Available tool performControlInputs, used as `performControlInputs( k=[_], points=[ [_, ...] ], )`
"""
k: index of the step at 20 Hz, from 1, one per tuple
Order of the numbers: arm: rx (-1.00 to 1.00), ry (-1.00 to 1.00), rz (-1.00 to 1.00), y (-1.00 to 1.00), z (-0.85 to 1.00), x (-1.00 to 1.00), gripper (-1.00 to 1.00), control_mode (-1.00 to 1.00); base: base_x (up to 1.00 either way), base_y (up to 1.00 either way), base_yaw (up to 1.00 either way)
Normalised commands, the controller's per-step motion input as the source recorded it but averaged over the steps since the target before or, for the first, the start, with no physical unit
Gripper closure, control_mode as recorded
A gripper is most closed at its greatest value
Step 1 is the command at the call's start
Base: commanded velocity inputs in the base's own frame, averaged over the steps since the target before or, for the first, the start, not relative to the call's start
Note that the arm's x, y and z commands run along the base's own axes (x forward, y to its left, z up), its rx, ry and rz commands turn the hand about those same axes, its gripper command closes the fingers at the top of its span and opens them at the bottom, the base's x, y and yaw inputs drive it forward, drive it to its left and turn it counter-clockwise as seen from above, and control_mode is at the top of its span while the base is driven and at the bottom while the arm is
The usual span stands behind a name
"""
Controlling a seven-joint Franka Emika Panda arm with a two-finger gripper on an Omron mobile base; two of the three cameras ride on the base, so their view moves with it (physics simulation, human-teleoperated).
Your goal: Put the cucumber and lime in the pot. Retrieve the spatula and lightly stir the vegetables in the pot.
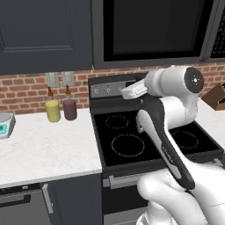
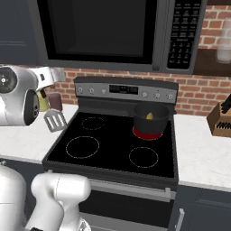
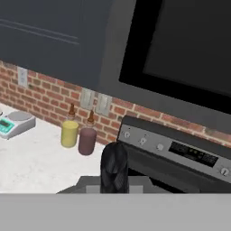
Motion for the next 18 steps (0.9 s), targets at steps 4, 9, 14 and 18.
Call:
performControlInputs(
  k=[4, 9, 14, 18],
  points=[
    [0.04, -0.12, -0.19, -0.28, -0.03, 0.00, 1.00, -1.00, 0.00, 0.00, 0.00],
    [0.00, -0.02, -0.15, -0.07, 0.00, -0.01, 1.00, -1.00, 0.00, 0.00, 0.00],
    [0.00, 0.00, -0.13, -0.01, 0.00, 0.00, 1.00, -1.00, 0.00, 0.00, 0.00],
    [0.00, 0.00, -0.03, -0.03, 0.00, 0.00, 1.00, 1.00, 0.00, -0.35, -0.09]
  ],
)
